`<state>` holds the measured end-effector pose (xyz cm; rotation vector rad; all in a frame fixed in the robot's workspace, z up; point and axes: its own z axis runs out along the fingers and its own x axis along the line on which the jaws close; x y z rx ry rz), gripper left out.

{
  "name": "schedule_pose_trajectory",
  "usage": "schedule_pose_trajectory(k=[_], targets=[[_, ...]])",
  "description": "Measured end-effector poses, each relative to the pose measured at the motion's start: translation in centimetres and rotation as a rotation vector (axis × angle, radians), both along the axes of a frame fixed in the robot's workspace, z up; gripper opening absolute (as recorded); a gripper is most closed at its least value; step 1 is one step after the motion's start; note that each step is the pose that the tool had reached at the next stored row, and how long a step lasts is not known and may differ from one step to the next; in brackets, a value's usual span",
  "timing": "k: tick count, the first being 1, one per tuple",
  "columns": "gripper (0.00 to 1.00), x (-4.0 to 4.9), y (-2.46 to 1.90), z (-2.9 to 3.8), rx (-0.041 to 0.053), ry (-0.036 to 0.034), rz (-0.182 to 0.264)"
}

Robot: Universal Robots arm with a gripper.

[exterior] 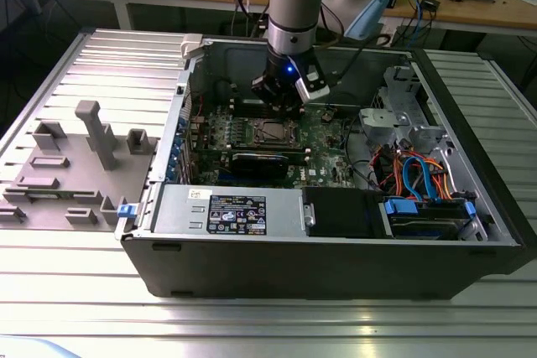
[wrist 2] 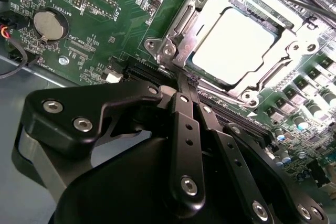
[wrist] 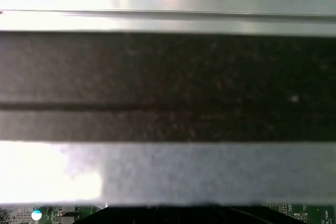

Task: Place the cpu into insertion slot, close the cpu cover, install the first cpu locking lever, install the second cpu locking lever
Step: 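Install the first cpu locking lever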

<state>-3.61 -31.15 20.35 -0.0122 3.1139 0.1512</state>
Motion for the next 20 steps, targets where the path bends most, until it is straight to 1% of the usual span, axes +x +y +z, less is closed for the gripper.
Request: schedule_pose_trajectory(k=[3, 4, 5, 8, 12, 18, 20], targets=[[0.11, 0.00, -0.08, -0.10, -0.0007, -0.0001, 0.000], [0.11, 0.00, -0.09, -0.11, -0.0003, -0.0001, 0.000], [0.11, 0.03, -0.08, -0.17, 0.0023, -0.0012, 0.000], [0.11, 0.01, -0.13, -0.14, 0.0002, -0.0003, 0.000], [0.11, 0.01, -0.13, -0.13, 0.0006, -0.0003, 0.000], [0.11, 0.01, -0.13, 0.30, 0.0006, -0.0003, 0.000], [0.11, 0.01, -0.13, 0.32, 0.0009, -0.0004, 0.000]])
